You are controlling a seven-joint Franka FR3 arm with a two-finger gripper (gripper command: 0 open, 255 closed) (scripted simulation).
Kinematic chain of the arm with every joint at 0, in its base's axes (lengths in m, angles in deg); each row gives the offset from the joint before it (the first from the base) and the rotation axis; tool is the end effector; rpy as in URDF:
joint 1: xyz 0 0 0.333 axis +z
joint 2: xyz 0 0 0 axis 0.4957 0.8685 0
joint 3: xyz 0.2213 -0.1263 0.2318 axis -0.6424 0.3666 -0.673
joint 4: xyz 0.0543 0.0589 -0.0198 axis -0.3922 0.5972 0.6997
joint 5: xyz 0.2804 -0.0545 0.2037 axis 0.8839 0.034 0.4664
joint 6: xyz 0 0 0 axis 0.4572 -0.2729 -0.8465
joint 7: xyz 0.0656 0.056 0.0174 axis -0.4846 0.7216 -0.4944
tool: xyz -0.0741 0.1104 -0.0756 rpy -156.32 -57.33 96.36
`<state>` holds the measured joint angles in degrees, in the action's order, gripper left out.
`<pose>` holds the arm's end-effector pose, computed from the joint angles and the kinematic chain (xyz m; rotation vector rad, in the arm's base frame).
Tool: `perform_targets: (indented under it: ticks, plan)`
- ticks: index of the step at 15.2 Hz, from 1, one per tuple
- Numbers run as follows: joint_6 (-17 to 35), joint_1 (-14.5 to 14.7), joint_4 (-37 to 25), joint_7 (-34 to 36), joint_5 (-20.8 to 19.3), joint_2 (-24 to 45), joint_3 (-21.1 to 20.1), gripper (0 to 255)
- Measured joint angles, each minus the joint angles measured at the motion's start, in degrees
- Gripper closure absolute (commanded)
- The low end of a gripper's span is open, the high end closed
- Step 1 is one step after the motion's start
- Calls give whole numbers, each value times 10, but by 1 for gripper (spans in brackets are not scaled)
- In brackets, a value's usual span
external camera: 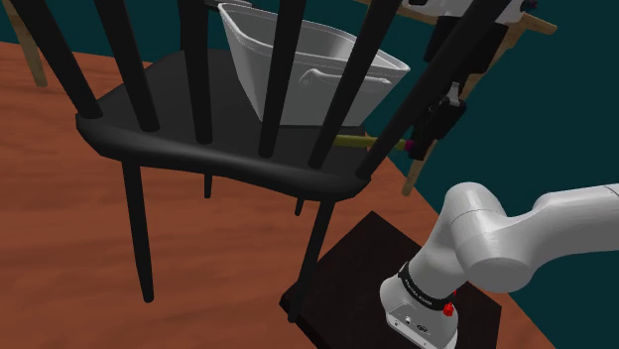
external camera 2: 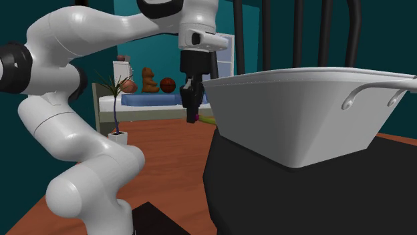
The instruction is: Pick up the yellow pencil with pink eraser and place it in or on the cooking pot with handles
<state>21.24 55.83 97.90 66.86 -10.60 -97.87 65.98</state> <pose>0.1289 0.1298 0.6110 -2.9772 -0.7273 0.1919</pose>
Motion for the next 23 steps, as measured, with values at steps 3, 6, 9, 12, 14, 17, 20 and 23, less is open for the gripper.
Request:
perform_targets:
  ticks: [3, 6, 9, 12, 14, 17, 20, 23]
  plan:
    - [-18, 0, -29, 2, -1, 12, 2, 255]
    - [-36, 0, -61, 6, -1, 25, 3, 255]
    - [-56, 0, -93, 8, -2, 37, 4, 255]
    - [-77, 0, -129, 11, -2, 52, 6, 255]
    - [-89, 0, -151, 15, -2, 62, 6, 255]
    - [-109, 0, -189, 18, -1, 79, 6, 255]
    - [-129, 0, -226, 22, -1, 95, 7, 255]
    - [-151, 0, -268, 26, -1, 115, 8, 255]
